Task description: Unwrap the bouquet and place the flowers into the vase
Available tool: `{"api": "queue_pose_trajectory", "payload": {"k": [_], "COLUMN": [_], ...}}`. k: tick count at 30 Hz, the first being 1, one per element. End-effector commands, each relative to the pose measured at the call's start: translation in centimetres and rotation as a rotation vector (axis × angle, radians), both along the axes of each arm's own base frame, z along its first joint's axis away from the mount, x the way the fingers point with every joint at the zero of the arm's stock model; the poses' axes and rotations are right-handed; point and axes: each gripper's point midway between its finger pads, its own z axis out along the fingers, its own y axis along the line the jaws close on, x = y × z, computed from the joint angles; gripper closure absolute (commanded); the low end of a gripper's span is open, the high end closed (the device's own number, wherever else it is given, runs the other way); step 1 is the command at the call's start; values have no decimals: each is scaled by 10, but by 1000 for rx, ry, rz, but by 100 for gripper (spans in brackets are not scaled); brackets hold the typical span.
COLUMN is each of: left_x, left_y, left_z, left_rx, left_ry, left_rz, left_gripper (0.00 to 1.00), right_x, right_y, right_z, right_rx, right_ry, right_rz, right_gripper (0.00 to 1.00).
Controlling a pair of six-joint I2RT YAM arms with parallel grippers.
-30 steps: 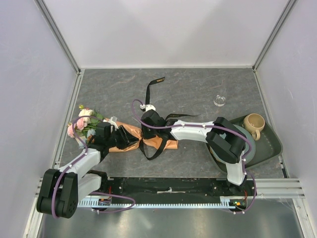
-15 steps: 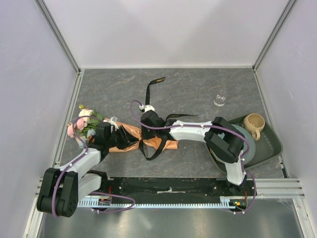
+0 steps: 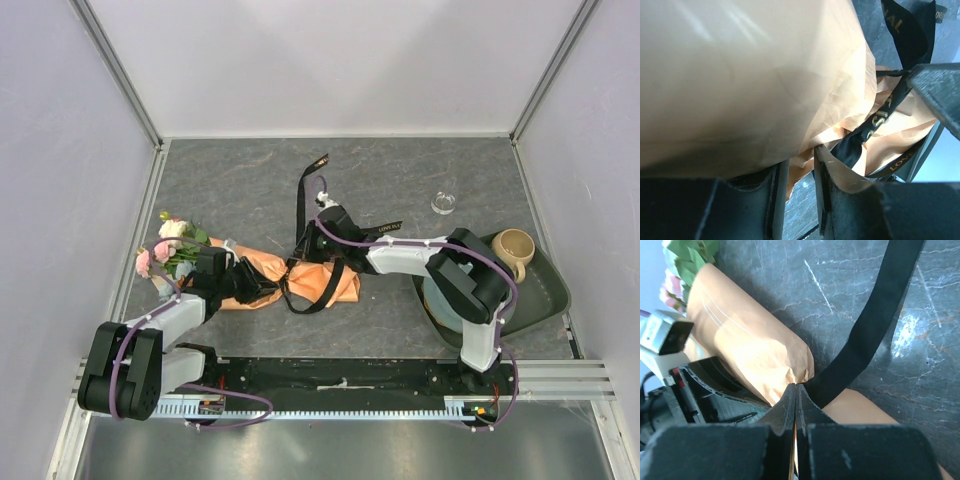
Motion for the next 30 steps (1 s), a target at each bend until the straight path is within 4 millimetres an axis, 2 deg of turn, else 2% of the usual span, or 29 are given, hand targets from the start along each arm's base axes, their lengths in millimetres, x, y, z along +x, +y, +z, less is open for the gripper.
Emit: {"api": "queue_pose_trajectory", "payload": {"k": [1,6,11,12,14,15,16,17,18,20,21,23,24,26,27,29,30], "left_x": [2,1,2,2,4,4,5,5,5,8,8,9,10,11,11,13,13], "left_y": [8,9,7,7,6,7,6,6,6,6,6,6,6,6,6,7,7], "left_z": [-6,-7,-3,-2,1,2,3,4,5,8,10,11,12,13,14,16,16], "left_rx": [27,30,23,25,24,28,28,28,31,31,32,33,33,35,35,42,43], "left_ry": [26,30,20,17,6,1,-4,-7,-13,-25,-30,-36,-40,-46,-52,-65,-67], "left_rz": [43,40,28,22,15,12,9,6,2,-2,-4,-4,-4,-5,-8,-7,-7], "left_gripper": [67,67,67,67,67,67,67,67,67,67,67,67,67,67,67,67,67], "right_x": [17,37,65,73,82,90,94,99,105,114,123,130,137,143,146,151,152], "right_y": [12,0,-7,-6,-8,-6,-8,-8,-5,-7,-8,-10,-12,-16,-19,-26,-32], "right_z": [73,91,107,119,122,139,138,146,166,182,207,226,252,275,303,328,359], "right_rx": [298,336,314,321,292,289,262,258,265,253,262,262,282,287,312,303,323], "right_ry": [-31,-61,-112,-140,-157,-208,-208,-226,-276,-309,-370,-406,-455,-505,-557,-628,-692], "right_rz": [-5,-17,-23,-22,-28,-19,-20,-23,-15,-23,-29,-36,-46,-51,-61,-81,-95], "right_gripper": [100,100,100,100,100,100,100,100,100,100,100,100,100,100,100,100,100]}}
